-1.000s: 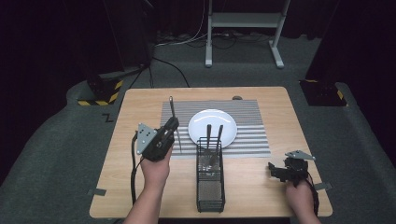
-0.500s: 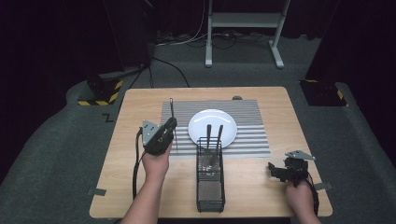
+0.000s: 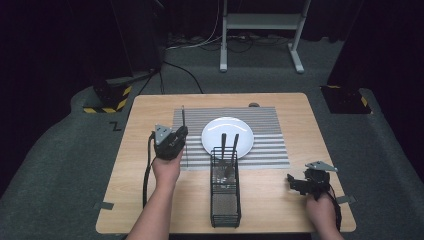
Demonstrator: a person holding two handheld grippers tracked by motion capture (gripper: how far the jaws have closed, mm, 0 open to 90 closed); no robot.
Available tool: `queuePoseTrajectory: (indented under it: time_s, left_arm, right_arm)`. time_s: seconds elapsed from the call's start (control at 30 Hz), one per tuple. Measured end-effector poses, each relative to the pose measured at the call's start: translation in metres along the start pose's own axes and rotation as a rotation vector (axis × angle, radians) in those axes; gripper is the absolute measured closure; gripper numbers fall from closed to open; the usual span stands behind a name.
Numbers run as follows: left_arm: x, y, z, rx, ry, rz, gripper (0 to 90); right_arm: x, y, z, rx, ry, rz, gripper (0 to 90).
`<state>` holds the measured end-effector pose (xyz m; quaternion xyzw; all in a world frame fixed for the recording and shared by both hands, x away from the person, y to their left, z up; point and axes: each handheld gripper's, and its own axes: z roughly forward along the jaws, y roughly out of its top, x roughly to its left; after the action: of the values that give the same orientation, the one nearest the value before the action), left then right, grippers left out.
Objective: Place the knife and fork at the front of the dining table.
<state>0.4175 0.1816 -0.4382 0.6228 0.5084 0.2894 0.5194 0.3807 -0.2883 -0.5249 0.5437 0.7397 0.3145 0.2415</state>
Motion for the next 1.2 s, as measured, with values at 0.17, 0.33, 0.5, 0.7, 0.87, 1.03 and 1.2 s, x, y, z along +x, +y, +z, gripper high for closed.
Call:
queuePoseTrajectory:
  time_s: [0.17, 0.33, 0.5, 0.7, 0.87, 1.03, 1.2]
  left_arm:
    - [0.002, -0.001, 0.005, 0.023, 0.013, -0.012, 81.9]
    - [0.005, -0.001, 0.012, 0.048, 0.024, -0.018, 81.9]
    - [0.008, -0.001, 0.022, 0.060, 0.033, -0.046, 81.9]
    - [0.009, -0.001, 0.034, 0.082, 0.044, -0.058, 82.1]
    - [0.010, -0.003, 0.043, 0.088, 0.057, -0.073, 82.4]
    - [0.013, -0.005, 0.049, 0.089, 0.070, -0.101, 82.6]
    - [0.015, -0.006, 0.053, 0.093, 0.082, -0.115, 82.7]
  right_arm:
    - [0.000, 0.000, 0.000, 0.000, -0.001, 0.000, 9.1]
    - [0.000, 0.000, 0.000, 0.000, 0.001, 0.002, 9.1]
    - [0.000, 0.000, 0.000, 0.001, 0.000, 0.001, 9.1]
    - [0.000, 0.000, 0.000, 0.001, 0.000, 0.001, 9.1]
    - [0.000, 0.000, 0.000, 0.000, 0.001, 0.002, 9.1]
    - [0.000, 0.000, 0.000, 0.000, -0.001, 0.000, 9.1]
    - [0.000, 0.000, 0.000, 0.000, 0.001, 0.001, 9.1]
